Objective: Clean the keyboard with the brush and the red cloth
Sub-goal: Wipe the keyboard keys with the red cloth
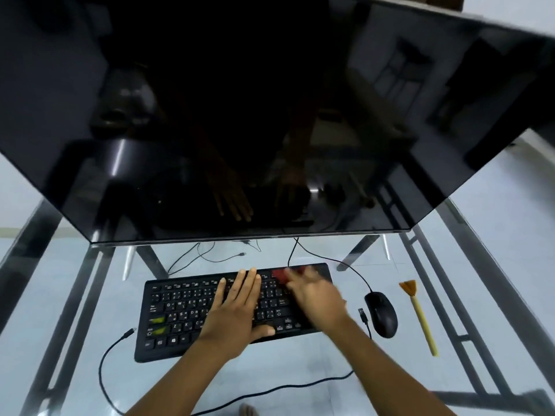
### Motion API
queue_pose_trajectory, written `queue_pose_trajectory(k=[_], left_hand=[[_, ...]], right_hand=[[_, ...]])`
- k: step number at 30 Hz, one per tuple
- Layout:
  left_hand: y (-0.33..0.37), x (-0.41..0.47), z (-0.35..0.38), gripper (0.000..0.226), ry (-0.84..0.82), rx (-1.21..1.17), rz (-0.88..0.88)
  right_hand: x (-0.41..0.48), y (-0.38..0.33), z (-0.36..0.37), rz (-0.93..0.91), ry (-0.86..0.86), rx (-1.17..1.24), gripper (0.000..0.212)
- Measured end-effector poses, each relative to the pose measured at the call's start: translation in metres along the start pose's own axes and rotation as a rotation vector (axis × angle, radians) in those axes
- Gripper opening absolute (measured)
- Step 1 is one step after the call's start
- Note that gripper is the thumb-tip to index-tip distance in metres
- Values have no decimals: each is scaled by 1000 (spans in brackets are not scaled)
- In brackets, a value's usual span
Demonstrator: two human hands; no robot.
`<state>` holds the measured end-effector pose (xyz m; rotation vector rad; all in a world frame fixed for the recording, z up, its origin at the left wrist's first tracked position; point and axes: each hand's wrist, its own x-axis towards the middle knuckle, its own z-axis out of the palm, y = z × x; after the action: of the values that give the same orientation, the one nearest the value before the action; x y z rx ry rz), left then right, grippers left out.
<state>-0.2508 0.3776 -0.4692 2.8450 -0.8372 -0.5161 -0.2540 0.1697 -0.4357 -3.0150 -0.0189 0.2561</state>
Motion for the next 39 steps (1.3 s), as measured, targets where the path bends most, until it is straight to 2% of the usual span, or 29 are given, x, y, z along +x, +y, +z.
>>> queue_pose_trajectory(k=[2,3,4,7,8,9,11,12,13,14,15,17,18,21,22,26,27,29,31,34,36,39], left_hand=[[2,2,-3,101,-5,-1,26],[1,2,-3,101,0,2,17],[-1,0,-2,102,6,3,5],[0,-3,5,102,28,0,2],[6,-2,6,103,32,3,9],[12,-1,6,103,26,-12,18],[17,0,-2,105,52,-12,14],[12,0,-5,105,68,6,-7],[4,-2,-7,105,88,32,-22],[-3,-3,-7,104,110,56,-27],[-9,-5,-5,104,81,52,-43],[-6,-4,-6,104,36,23,-45],[-3,0,-5,104,26,34,-26],[-4,2,-12,104,55,83,-19],[-8,0,-8,104,58,79,-26],[-12,-7,4,106,21,24,-7],[-10,-5,5,109,26,29,21],[-10,-6,-2,113,85,23,66],[-26,-21,-7,117,182,-79,-24],[-67,-58,-5,123,354,-262,-275],[-95,-80,0,127,381,-343,-384],[-121,-94,6,129,296,-401,-369]], right_hand=[[11,33,-9,303,110,53,39],[14,35,-11,375,133,76,38],[15,27,-10,344,130,58,38],[-3,-11,2,-19,21,59,47],[-12,-7,4,-67,1,55,47],[-15,8,1,-49,31,53,42],[-8,40,-7,210,147,175,35],[-6,40,-6,274,202,226,34],[-6,26,-2,225,261,212,33],[-10,8,4,98,283,161,34],[-19,-12,12,-47,236,165,35],[-44,-18,27,-322,178,21,42],[-48,-5,27,-338,162,-5,43],[-41,25,11,69,279,212,37],[-41,21,11,100,266,254,34],[-68,-15,32,-326,147,173,39],[-70,-8,31,-316,141,177,35],[-62,11,20,-129,201,241,33],[-46,23,9,39,270,278,32],[-22,17,1,122,298,283,29],[-16,-2,6,84,315,263,27],[-27,-47,19,-214,166,271,30]])
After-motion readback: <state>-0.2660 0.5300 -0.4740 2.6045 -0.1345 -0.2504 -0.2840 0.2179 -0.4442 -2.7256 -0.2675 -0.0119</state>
